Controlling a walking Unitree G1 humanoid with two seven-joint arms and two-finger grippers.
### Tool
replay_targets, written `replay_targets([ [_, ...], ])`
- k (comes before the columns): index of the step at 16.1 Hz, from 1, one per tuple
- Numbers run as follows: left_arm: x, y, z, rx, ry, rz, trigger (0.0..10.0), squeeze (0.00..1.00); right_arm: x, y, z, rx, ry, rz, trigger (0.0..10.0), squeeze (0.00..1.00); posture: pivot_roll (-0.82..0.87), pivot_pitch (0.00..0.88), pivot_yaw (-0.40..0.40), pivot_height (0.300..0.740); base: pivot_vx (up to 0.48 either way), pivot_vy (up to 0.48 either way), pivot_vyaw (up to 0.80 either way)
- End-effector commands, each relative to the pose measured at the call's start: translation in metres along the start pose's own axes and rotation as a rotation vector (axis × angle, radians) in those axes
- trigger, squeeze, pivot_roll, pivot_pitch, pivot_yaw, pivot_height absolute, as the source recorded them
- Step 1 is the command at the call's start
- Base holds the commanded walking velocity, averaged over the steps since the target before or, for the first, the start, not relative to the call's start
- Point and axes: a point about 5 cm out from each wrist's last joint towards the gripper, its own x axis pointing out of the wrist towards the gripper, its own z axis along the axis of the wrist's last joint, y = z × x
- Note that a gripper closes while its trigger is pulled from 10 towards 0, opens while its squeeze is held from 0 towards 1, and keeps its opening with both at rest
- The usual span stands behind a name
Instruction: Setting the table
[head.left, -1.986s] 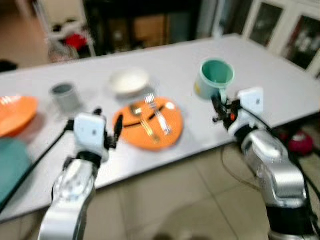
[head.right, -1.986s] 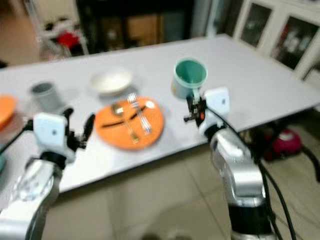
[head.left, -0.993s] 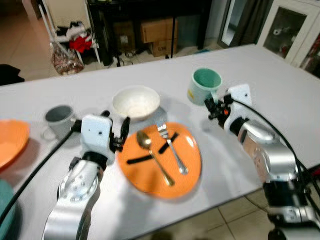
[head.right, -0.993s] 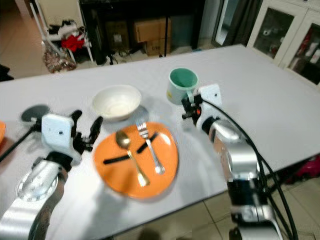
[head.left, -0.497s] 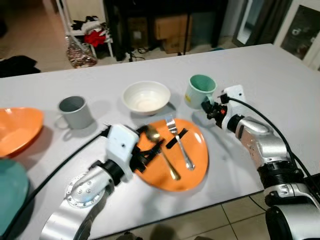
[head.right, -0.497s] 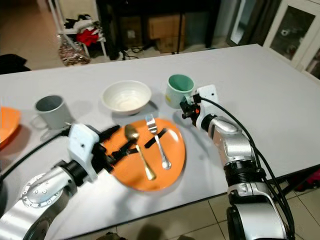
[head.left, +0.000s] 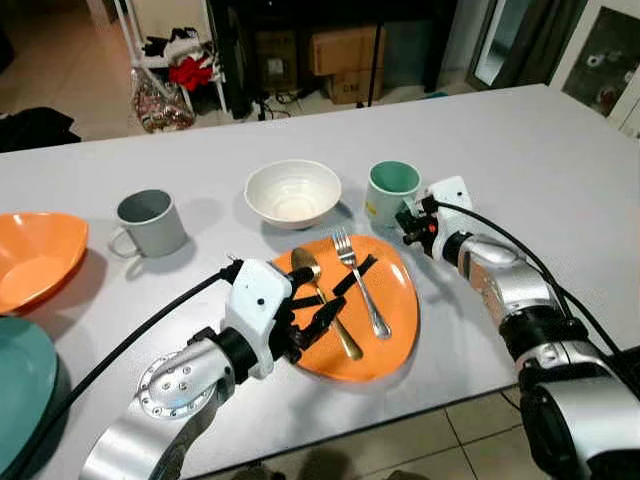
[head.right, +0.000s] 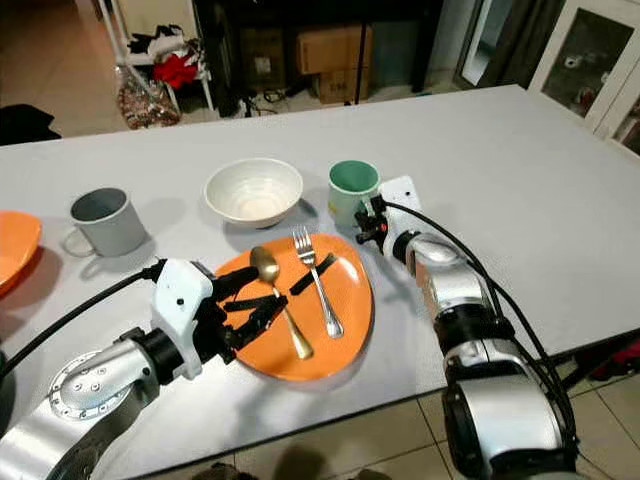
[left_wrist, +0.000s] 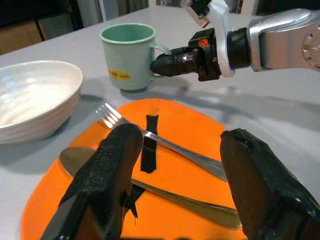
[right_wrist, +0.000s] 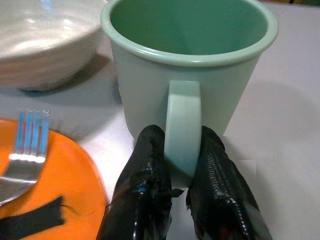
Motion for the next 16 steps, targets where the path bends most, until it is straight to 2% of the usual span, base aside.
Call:
replay_targets([
  [1,-0.001,-0.001,0.003,0.007,-0.004,-0.012,10.0,0.00,0.000,-0.002,0.001,-0.008,0.004,-0.007,10.0,0.00,-0.07,0.047,0.041,0.740,0.000,0.000,0.00],
  [4,0.000,-0.001,0.003,0.010,-0.002,-0.013,10.0,0.00,0.000,-0.002,-0.009,0.012,0.023,-0.007,10.0,0.00,-0.07,0.046,0.044,0.740,0.000,0.000,0.00],
  [5,0.000,-0.001,0.003,0.010,-0.002,-0.013,10.0,0.00,0.000,-0.002,-0.011,0.019,0.024,-0.008,10.0,0.57,-0.07,0.046,0.043,0.740,0.000,0.000,0.00],
  [6,0.000,-0.001,0.003,0.010,-0.002,-0.012,10.0,0.00,0.000,-0.003,-0.011,0.024,0.021,-0.009,10.0,0.76,-0.07,0.046,0.043,0.740,0.000,0.000,0.00],
  [7,0.000,-0.001,0.003,0.010,-0.002,-0.011,10.0,0.00,0.000,-0.004,-0.010,0.033,0.012,-0.011,10.0,1.00,-0.07,0.043,0.044,0.740,0.000,0.000,0.00],
  [12,0.000,0.000,0.002,0.007,-0.001,-0.006,10.0,0.00,-0.006,-0.009,-0.001,0.062,-0.055,0.006,10.0,1.00,-0.08,0.027,0.037,0.740,0.000,0.000,0.00],
  [14,-0.003,0.000,0.001,-0.002,-0.006,0.008,10.0,0.00,-0.027,-0.014,0.004,0.070,-0.112,0.029,10.0,1.00,-0.09,0.009,0.029,0.740,0.000,0.000,0.00],
  [15,-0.006,0.000,0.000,-0.011,-0.011,0.019,10.0,0.00,-0.042,-0.015,0.004,0.060,-0.112,0.037,10.0,1.00,-0.09,0.006,0.028,0.740,0.000,0.000,0.00],
  [16,-0.009,0.001,-0.001,-0.033,-0.015,0.042,10.0,0.00,-0.065,-0.013,0.004,0.046,-0.110,0.044,10.0,1.00,-0.10,0.002,0.029,0.740,0.000,0.000,0.00],
])
